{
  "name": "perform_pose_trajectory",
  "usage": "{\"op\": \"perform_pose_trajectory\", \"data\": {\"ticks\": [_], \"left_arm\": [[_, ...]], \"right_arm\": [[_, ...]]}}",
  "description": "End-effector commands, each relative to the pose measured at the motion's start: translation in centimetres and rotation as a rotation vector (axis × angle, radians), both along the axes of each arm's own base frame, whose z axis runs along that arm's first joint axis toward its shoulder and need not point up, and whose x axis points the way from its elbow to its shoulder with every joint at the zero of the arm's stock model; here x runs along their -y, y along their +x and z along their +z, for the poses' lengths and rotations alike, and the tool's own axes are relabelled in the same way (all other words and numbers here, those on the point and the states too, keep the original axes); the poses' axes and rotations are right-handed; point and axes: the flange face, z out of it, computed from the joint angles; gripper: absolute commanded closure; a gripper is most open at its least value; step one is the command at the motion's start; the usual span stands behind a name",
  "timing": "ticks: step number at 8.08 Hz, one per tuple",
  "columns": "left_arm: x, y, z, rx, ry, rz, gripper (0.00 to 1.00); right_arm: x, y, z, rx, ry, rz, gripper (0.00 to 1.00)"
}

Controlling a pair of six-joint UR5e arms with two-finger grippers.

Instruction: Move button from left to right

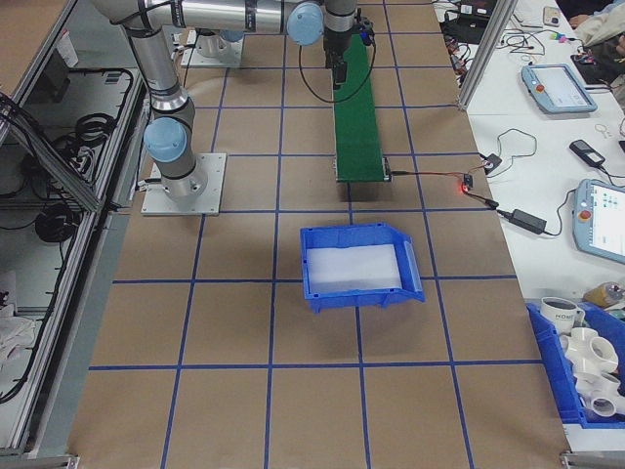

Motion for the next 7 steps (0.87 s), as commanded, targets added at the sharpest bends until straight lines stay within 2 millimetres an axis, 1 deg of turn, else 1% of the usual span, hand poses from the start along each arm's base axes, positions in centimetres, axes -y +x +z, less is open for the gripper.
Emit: {"op": "perform_pose_trajectory", "data": {"ticks": [1, 3, 4, 5, 6, 7], "left_arm": [[-1.7, 5.8, -3.7, -0.001, -0.005, 0.023, 0.0], [-2.3, 7.0, -3.8, 0.012, -0.008, 0.045, 0.0], [-2.5, 7.3, -5.0, 0.001, 0.001, 0.05, 0.0], [-2.5, 8.7, -5.3, 0.053, -0.033, 0.062, 0.0], [-3.3, 10.4, -6.6, 0.048, -0.035, 0.085, 0.0], [-5.0, 12.3, -7.3, 0.04, -0.033, 0.124, 0.0]], "right_arm": [[0.1, -0.1, 0.0, -0.002, -0.004, -0.002, 0.0], [0.0, 0.0, 0.0, -0.002, -0.002, 0.0, 0.0], [0.1, 0.0, 0.1, 0.003, -0.008, -0.003, 0.0], [0.0, 0.0, -0.1, 0.001, 0.001, -0.002, 0.0], [-0.1, 0.0, -0.2, -0.003, 0.006, 0.0, 0.0], [-0.2, -0.1, -0.2, -0.006, 0.007, 0.0, 0.0]]}}
